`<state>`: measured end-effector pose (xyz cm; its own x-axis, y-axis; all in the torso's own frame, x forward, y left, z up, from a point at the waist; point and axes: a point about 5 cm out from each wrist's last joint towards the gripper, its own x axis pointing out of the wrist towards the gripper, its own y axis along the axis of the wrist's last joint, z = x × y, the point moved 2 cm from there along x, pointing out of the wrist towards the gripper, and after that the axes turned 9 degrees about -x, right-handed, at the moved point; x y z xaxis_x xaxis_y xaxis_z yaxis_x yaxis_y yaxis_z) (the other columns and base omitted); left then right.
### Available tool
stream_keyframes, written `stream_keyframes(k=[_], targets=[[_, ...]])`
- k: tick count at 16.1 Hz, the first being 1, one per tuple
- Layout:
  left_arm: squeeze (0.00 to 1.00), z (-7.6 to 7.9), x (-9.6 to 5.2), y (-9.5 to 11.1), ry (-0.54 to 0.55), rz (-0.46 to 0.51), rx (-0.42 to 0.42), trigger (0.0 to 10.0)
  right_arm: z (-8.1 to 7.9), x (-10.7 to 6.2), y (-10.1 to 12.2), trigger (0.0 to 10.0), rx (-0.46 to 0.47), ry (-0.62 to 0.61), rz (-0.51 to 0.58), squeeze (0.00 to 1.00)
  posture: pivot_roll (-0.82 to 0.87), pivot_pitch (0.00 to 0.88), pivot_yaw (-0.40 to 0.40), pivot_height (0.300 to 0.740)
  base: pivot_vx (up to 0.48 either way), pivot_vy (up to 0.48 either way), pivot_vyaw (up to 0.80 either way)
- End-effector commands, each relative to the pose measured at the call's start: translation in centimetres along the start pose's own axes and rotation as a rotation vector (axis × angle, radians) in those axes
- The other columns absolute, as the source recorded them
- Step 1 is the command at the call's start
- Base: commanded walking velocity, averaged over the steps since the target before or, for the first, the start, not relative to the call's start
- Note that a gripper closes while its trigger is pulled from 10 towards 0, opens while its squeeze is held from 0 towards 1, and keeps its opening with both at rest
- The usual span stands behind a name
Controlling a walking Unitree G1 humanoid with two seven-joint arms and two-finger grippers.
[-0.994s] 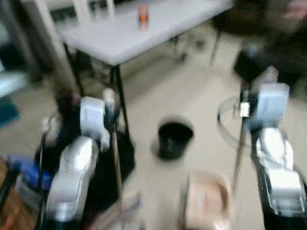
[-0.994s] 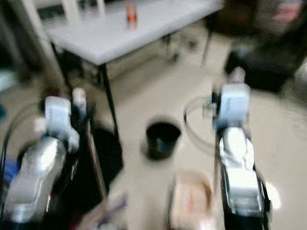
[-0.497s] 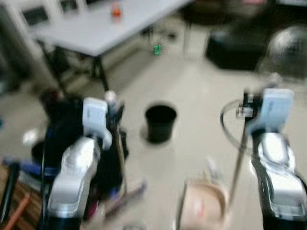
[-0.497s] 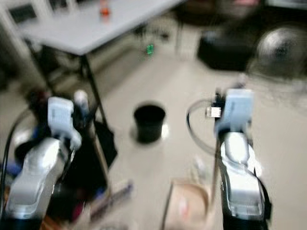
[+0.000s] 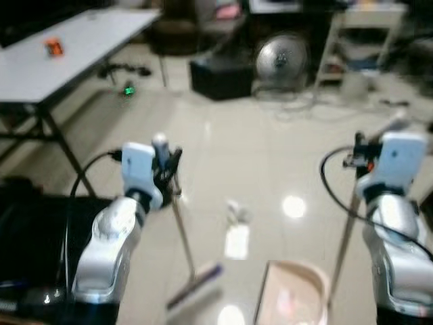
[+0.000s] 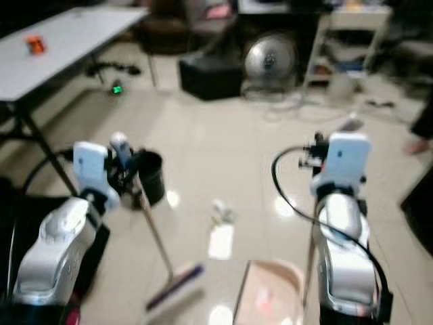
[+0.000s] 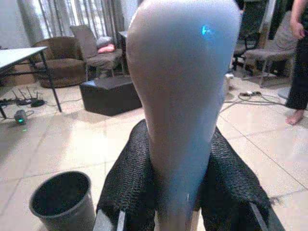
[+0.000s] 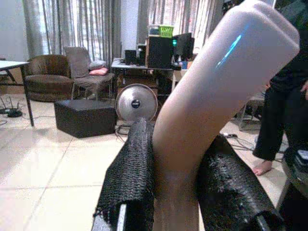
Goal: Sweep floor
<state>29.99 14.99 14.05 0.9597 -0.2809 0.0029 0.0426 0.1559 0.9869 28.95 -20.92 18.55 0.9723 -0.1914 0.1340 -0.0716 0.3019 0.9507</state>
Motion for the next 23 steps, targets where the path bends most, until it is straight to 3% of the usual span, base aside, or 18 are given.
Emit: stream_keyframes(k=[1,7,23], targets=[[0.0,-0.1,0.1,1.0,-0.005,0.037,0.05,10.0,-0.1,0.2,0.3,10.0,0.026,0.007,0.002,0.0,-0.01,0.0,0.055,0.74,0.0,0.0,-0.46],[0.0,0.4,0.5,1.6,-0.019,0.078,0.083,10.0,-0.9,0.6,0.6,10.0,0.002,0.064,0.006,0.0,-0.01,0.0,0.04,0.74,0.1,0.0,0.0],[0.0,0.0,1.1,2.1,0.01,0.111,0.089,10.0,-1.8,0.4,1.0,10.0,0.013,0.094,0.024,0.0,-0.01,0.0,0.041,0.74,0.437,0.0,0.0]])
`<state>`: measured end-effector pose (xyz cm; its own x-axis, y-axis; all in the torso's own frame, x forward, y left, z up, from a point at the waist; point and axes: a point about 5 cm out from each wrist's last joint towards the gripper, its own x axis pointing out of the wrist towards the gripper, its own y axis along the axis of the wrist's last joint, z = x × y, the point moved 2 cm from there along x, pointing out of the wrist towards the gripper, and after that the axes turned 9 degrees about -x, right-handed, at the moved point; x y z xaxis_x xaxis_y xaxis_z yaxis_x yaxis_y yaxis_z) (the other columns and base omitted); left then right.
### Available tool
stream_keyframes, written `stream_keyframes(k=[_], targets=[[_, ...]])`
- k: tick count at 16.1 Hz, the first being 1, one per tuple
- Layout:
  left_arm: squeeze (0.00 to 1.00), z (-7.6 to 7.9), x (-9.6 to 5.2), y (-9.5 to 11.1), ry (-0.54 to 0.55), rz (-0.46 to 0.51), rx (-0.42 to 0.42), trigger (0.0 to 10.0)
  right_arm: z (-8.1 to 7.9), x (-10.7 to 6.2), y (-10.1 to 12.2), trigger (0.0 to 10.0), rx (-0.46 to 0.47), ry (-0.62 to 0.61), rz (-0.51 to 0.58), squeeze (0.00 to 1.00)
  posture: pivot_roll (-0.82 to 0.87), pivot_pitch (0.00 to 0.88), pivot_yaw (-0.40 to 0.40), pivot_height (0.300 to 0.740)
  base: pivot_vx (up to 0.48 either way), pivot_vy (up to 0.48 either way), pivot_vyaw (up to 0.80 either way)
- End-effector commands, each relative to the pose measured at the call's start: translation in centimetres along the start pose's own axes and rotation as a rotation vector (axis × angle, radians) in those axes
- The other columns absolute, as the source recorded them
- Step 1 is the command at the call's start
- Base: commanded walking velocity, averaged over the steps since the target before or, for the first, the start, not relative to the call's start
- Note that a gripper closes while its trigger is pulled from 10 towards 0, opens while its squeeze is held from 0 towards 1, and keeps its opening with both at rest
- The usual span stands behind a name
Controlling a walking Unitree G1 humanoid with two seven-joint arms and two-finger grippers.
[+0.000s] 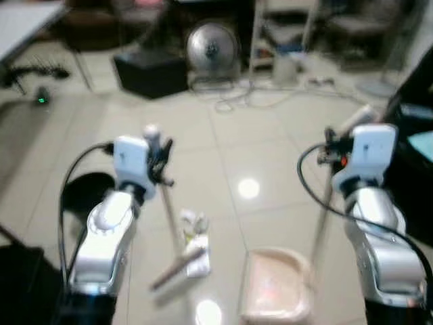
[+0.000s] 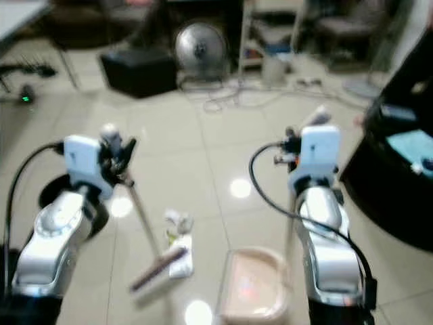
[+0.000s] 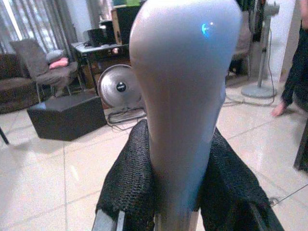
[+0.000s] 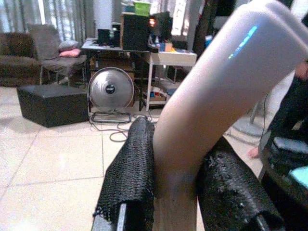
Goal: Sweep floor
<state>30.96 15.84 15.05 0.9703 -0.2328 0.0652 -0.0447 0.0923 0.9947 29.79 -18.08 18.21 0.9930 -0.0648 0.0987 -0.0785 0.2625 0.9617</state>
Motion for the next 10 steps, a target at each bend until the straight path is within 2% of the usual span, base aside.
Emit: stream_keyframes(k=[1,5,7,10], targets=[[0.0,0.8,0.4,0.9,-0.022,0.045,0.003,10.0,1.1,0.1,0.5,10.0,-0.029,-0.035,0.024,0.0,0.0,0.0,0.042,0.74,0.439,0.0,0.0],[0.0,0.1,0.0,1.1,0.016,0.055,0.019,10.0,0.7,0.5,0.9,10.0,-0.007,-0.009,0.062,0.0,0.01,0.0,0.037,0.74,0.437,0.0,0.0],[0.0,-0.6,-0.2,1.2,0.047,0.063,0.031,10.0,0.1,0.7,1.2,10.0,-0.051,0.042,0.084,0.0,0.02,0.0,0.032,0.74,0.439,0.0,0.0],[0.0,-0.7,-0.3,1.2,0.056,0.062,0.031,10.0,-0.3,0.7,1.2,10.0,-0.057,0.061,0.087,0.0,0.02,0.0,0.027,0.74,0.437,0.0,0.8]])
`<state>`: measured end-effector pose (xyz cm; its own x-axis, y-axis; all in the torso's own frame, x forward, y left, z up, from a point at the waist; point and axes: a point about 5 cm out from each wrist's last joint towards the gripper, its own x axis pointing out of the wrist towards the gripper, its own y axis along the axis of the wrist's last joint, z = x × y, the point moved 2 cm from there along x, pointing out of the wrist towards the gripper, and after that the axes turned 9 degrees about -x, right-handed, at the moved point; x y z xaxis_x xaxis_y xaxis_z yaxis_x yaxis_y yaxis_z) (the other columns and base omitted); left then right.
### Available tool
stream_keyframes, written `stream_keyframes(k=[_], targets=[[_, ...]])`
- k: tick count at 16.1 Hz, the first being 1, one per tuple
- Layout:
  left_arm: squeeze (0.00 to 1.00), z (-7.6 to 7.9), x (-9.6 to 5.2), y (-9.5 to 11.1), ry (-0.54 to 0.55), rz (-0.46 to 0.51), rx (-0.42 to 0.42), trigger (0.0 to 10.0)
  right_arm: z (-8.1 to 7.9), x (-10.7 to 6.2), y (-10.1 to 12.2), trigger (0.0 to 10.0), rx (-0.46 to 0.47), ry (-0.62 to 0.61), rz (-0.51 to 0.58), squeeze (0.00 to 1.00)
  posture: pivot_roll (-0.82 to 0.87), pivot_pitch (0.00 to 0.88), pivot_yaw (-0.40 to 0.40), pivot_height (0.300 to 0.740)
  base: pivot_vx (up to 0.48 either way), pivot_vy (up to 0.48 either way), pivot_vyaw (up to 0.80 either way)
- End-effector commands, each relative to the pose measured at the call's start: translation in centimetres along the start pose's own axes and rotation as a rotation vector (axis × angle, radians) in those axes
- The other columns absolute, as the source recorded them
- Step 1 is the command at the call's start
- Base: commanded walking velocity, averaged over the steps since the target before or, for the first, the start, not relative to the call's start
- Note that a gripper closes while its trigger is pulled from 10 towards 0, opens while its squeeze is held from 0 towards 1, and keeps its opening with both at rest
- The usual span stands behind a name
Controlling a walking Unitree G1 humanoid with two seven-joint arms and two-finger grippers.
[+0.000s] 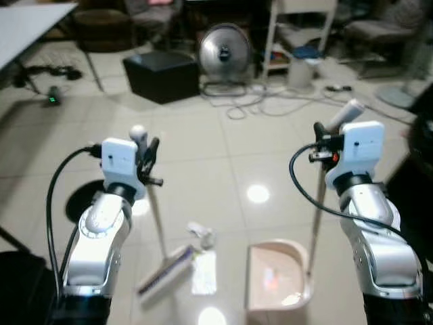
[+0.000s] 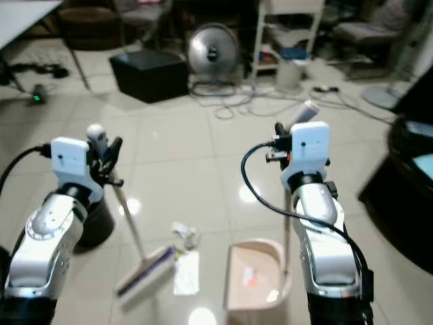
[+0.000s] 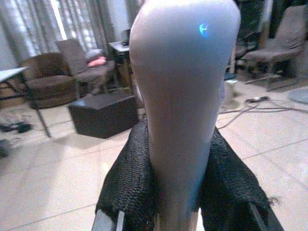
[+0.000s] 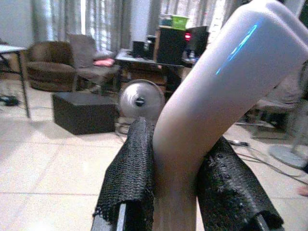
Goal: Sweep floor
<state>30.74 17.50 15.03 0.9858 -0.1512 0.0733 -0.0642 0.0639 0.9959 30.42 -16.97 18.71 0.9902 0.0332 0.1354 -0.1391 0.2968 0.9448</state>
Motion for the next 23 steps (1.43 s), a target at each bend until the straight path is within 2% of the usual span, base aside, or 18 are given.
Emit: stream_keyframes(k=[1,2,5,8,10,13,16,17,19,21,23], targets=[[0.0,1.0,0.1,1.0,-0.03,0.045,-0.003,10.0,0.7,0.0,0.3,10.0,-0.018,-0.024,0.023,0.0,0.02,0.0,0.027,0.74,0.439,0.0,0.8],[0.0,1.0,0.0,0.9,-0.032,0.042,-0.005,10.0,0.7,-0.1,0.0,10.0,0.003,-0.033,0.018,0.0,0.02,0.0,0.031,0.74,0.439,0.0,0.0],[0.0,1.0,0.1,0.6,-0.032,0.028,-0.003,10.0,0.7,-0.2,-1.1,10.0,-0.037,-0.041,-0.011,0.0,0.02,0.0,0.039,0.74,0.42,0.0,0.0],[0.0,0.1,0.4,0.2,0.045,0.012,0.012,10.0,0.7,-0.2,-1.7,10.0,-0.005,-0.055,-0.001,0.0,0.02,0.0,0.046,0.74,0.095,0.0,0.0],[0.0,-0.4,0.3,0.0,0.075,0.01,0.019,10.0,0.0,-0.4,-2.3,10.0,0.001,-0.006,0.017,0.0,0.02,0.002,0.05,0.74,0.0,0.0,0.0],[0.0,-1.3,-0.1,-0.6,0.134,0.029,-0.013,10.0,-1.1,-0.1,-3.4,10.0,0.012,0.051,0.032,0.0,0.04,0.046,0.057,0.74,0.0,0.0,0.0],[0.0,-1.7,0.9,-0.7,0.169,0.082,-0.043,10.0,-1.7,1.0,-4.1,10.0,0.043,0.044,0.061,0.0,0.07,0.109,0.057,0.74,0.0,0.0,0.0],[0.0,-1.8,1.1,-0.8,0.168,0.084,-0.021,10.0,-1.9,1.1,-4.1,10.0,0.046,0.049,0.077,0.0,0.07,0.129,0.06,0.74,0.0,0.0,0.0],[0.0,-1.4,1.5,-0.7,0.14,0.078,-0.001,10.0,-2.4,1.6,-4.0,10.0,-0.007,0.09,0.096,0.0,0.09,0.184,0.066,0.74,0.0,0.0,0.0],[0.0,-1.4,2.0,-0.7,0.155,0.108,-0.016,10.0,-1.9,2.5,-3.8,10.0,-0.034,0.085,0.137,0.0,0.1,0.225,0.069,0.74,0.0,0.0,0.0],[0.0,-1.5,1.9,-0.5,0.171,0.154,-0.03,10.0,-1.1,2.9,-3.8,10.0,-0.104,0.051,0.182,0.0,0.12,0.264,0.077,0.74,0.0,0.0,0.0]])
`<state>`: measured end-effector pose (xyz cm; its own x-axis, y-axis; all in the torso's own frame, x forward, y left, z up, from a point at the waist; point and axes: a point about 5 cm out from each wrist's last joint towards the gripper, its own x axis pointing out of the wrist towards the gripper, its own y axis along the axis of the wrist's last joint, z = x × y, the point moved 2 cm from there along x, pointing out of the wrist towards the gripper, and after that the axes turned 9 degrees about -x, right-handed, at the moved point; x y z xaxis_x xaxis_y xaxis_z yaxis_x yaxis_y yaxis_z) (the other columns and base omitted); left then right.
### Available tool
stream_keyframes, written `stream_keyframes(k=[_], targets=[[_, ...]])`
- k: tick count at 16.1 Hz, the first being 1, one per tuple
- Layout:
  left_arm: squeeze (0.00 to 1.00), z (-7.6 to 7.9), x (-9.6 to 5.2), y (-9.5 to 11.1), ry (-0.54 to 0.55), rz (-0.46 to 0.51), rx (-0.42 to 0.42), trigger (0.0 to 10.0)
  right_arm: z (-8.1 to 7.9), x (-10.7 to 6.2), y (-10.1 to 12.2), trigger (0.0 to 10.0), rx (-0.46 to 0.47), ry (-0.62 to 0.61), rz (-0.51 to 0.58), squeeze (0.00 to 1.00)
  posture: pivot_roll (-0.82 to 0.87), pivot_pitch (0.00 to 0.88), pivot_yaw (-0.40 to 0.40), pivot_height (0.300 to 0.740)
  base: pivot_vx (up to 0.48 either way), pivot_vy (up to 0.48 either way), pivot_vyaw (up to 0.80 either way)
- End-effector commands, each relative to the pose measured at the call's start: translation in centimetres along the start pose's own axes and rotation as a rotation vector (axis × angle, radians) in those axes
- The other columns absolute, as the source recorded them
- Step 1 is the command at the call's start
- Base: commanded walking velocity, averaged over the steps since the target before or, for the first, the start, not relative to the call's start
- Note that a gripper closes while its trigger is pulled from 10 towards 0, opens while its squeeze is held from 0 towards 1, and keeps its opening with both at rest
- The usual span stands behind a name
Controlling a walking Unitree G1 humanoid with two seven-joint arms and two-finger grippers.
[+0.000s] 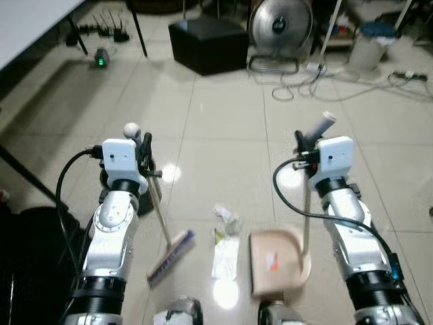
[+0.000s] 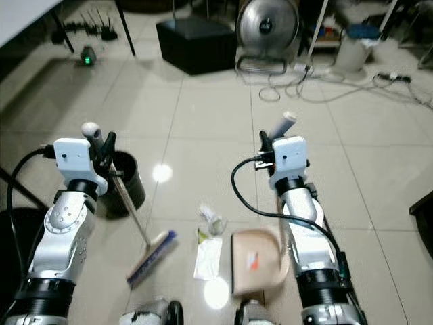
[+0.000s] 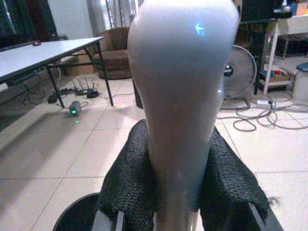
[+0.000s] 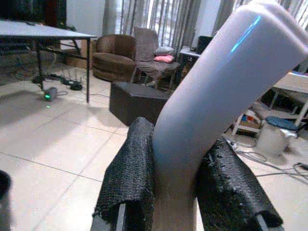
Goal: Sweep floor
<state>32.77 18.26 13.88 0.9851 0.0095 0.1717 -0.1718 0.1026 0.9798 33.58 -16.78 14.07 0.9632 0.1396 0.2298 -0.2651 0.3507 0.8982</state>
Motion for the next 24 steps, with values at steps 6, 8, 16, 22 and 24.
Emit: stream_keyframes(k=[6,8,16,22,24], targets=[[0.0,-0.7,-0.2,0.6,0.097,0.112,-0.043,10.0,-0.3,0.8,-0.6,10.0,-0.094,-0.002,0.054,0.0,0.14,0.354,0.113,0.74,0.0,0.0,0.0],[0.0,-0.5,-0.3,0.2,0.11,0.124,-0.081,10.0,-0.8,0.8,-0.6,10.0,-0.095,-0.021,0.078,0.0,0.15,0.379,0.117,0.74,0.0,0.0,0.0],[0.0,2.0,1.4,-1.5,0.107,0.132,-0.255,10.0,-4.2,-0.8,1.4,10.0,-0.094,-0.071,0.243,0.0,0.1,0.401,0.147,0.74,0.0,0.0,0.0],[0.0,1.6,3.2,-0.6,0.131,0.174,-0.211,10.0,-5.6,-1.2,1.0,10.0,-0.16,-0.018,0.254,0.0,0.1,0.398,0.151,0.74,0.0,0.0,0.0],[0.0,1.0,4.2,1.2,0.122,0.244,-0.179,10.0,-5.2,-0.9,1.3,10.0,-0.165,-0.035,0.269,0.0,0.1,0.396,0.15,0.74,0.0,0.0,0.0]])
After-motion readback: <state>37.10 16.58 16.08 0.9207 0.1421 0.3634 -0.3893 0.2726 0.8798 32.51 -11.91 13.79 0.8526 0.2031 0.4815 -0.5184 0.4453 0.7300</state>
